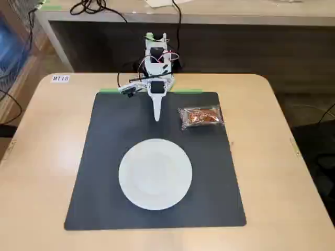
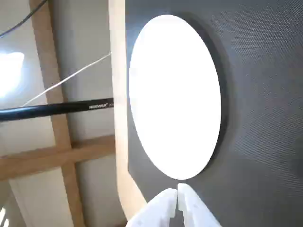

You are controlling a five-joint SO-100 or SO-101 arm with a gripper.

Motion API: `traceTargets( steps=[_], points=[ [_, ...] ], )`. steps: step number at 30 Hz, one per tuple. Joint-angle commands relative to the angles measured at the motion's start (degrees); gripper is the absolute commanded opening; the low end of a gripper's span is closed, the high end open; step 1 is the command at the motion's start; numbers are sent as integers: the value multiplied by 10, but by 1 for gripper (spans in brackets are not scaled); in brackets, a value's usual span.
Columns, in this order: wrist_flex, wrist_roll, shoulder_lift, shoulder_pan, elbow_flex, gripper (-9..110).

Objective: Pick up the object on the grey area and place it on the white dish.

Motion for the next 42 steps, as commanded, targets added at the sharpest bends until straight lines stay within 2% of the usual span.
traceTargets(
  steps=[1,11,15,17,19,24,28,31,35,42],
  points=[
    [-14,-2,13,-36,42,0],
    [-14,-8,13,-40,42,0],
    [11,-60,10,-68,2,0],
    [72,-104,-53,-69,-115,0],
    [124,-147,-189,-77,-280,0],
    [278,-168,-504,-198,-694,0],
    [396,-142,-667,-318,-926,0],
    [452,-92,-754,-381,-1006,0],
    [498,9,-830,-428,-1018,0],
    [504,223,-889,-499,-998,0]
  ],
)
